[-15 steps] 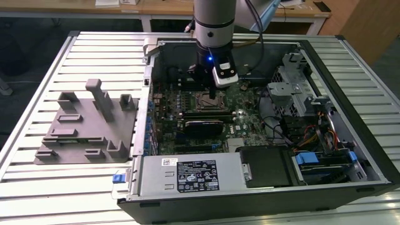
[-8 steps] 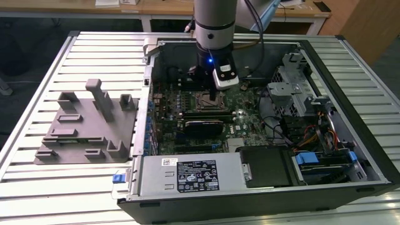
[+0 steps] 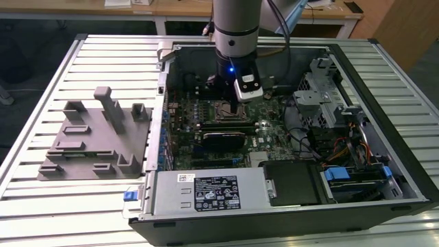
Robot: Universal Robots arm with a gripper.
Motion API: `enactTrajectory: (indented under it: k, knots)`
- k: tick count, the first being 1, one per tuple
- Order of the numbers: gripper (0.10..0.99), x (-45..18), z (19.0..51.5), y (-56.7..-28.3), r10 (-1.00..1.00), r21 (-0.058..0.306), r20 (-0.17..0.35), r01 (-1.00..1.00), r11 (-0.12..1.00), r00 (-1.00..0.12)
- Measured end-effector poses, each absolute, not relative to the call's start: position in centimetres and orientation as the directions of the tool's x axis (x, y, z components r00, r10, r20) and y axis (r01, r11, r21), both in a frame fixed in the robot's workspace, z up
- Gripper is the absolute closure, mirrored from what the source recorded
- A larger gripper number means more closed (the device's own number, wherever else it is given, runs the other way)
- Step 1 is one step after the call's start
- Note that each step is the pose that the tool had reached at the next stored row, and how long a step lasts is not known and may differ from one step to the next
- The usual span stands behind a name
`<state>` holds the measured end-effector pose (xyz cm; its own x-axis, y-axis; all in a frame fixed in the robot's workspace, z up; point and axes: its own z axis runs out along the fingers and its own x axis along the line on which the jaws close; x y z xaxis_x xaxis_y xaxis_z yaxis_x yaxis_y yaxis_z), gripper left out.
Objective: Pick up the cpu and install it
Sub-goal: 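Install the second cpu locking lever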
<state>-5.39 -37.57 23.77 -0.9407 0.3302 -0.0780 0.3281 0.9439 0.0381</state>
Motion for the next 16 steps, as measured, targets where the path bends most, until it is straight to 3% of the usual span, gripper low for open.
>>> enactTrajectory:
  k: [16]
  knots:
    - [0.98, -5.99, 23.34, -38.11, 0.232, 0.038, -0.078, 0.229, 0.973, -0.97]
